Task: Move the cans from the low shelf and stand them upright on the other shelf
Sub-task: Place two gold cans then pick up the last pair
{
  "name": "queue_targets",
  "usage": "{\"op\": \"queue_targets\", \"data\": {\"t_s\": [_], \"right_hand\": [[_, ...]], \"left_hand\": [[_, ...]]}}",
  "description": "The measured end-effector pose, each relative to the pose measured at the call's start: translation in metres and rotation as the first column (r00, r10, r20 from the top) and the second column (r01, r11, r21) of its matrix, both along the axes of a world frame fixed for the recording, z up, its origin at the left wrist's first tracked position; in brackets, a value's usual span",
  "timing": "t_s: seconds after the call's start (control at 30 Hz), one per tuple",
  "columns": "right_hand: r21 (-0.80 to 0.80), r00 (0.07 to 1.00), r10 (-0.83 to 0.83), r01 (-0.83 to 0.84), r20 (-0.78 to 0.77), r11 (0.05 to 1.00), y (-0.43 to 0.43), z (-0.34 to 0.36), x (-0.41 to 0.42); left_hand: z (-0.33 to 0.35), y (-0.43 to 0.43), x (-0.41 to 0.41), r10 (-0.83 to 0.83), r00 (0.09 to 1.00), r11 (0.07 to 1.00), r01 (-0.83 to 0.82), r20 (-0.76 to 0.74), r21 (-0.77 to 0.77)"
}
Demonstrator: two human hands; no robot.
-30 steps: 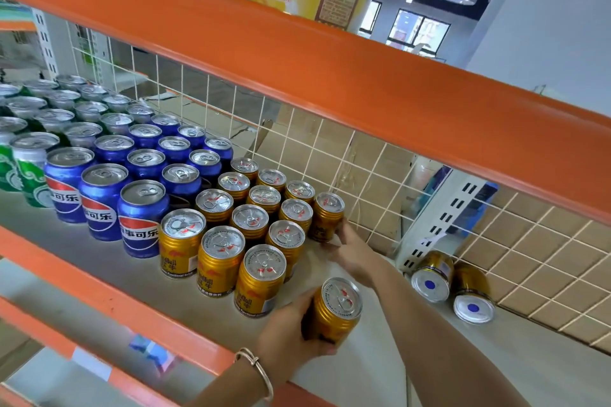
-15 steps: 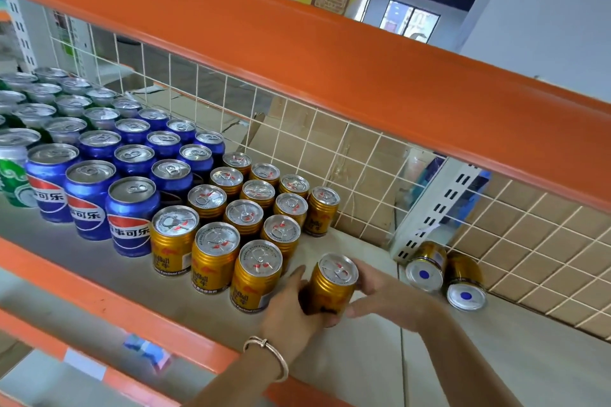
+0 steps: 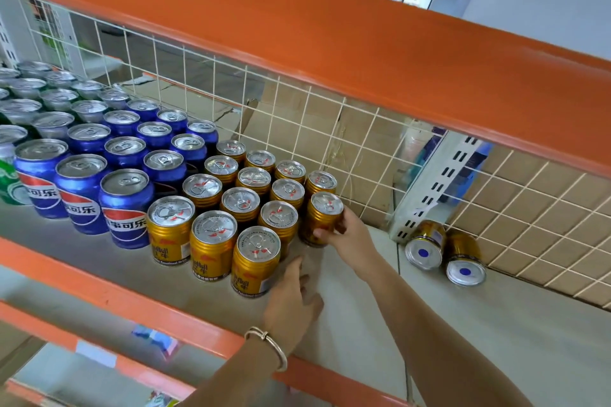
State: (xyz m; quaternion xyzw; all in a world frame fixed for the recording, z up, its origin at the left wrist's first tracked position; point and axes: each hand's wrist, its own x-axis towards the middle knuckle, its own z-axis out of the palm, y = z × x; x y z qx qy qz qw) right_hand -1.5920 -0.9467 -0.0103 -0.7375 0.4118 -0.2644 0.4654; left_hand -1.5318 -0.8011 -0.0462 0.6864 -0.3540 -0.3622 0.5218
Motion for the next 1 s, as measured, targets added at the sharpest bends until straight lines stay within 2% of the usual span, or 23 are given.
{"op": "queue_targets", "data": {"t_s": [0.07, 0.2, 0.33, 0.43, 0.53, 0.6, 0.67, 0.73, 0.8, 0.83, 0.93, 1.0], "right_hand": [[-0.039, 0.998, 0.021, -0.023, -0.060, 0.999, -0.003, 0.002, 0.005], [-0.109, 0.988, 0.017, -0.034, -0.150, 0.994, -0.001, 0.001, 0.002], [-0.221, 0.968, -0.044, -0.013, -0.247, 0.975, 0.003, -0.012, -0.007], [-0.250, 0.959, -0.252, 0.214, -0.129, 0.944, 0.008, -0.006, -0.036], [-0.403, 0.845, -0.531, 0.509, 0.066, 0.761, -0.002, 0.009, -0.085], [-0.414, 0.753, -0.648, 0.629, 0.115, 0.658, -0.015, 0.019, -0.115], [-0.358, 0.655, -0.754, 0.713, 0.037, 0.602, -0.029, 0.027, -0.138], [-0.266, 0.583, -0.802, 0.759, -0.129, 0.594, -0.042, 0.031, -0.157], [-0.176, 0.559, -0.766, 0.759, -0.318, 0.627, -0.053, 0.024, -0.172], [-0.093, 0.577, -0.734, 0.760, -0.358, 0.643, -0.057, 0.018, -0.177], [0.116, 0.658, -0.709, 0.749, -0.253, 0.653, -0.070, -0.004, -0.191], [0.152, 0.687, -0.698, 0.726, -0.199, 0.671, -0.067, -0.005, -0.192]], "left_hand": [[0.000, -0.002, 0.003, 0.038, 0.996, 0.999, -0.040, -0.078, -0.020], [0.000, -0.006, 0.007, 0.092, 0.990, 0.995, -0.096, -0.109, -0.038], [0.000, -0.002, 0.004, 0.026, 0.999, 0.999, -0.027, -0.041, -0.038], [-0.002, -0.001, 0.002, 0.009, 0.999, 0.999, -0.011, -0.034, -0.033], [-0.002, -0.007, 0.004, 0.013, 0.988, 1.000, -0.016, -0.157, -0.018], [-0.003, -0.009, 0.006, 0.017, 0.987, 1.000, -0.019, -0.159, -0.011], [-0.004, -0.008, 0.004, 0.000, 0.991, 1.000, -0.002, -0.134, -0.015], [-0.004, -0.006, 0.003, 0.001, 0.998, 1.000, -0.003, -0.061, -0.025], [-0.005, -0.006, 0.003, 0.003, 1.000, 1.000, -0.003, -0.025, -0.013], [-0.004, -0.006, 0.003, 0.004, 1.000, 1.000, -0.004, -0.017, -0.004], [-0.001, -0.004, 0.002, -0.005, 1.000, 1.000, 0.005, 0.002, 0.018], [0.001, -0.005, 0.000, -0.025, 0.999, 0.999, 0.024, 0.042, 0.029]]}}
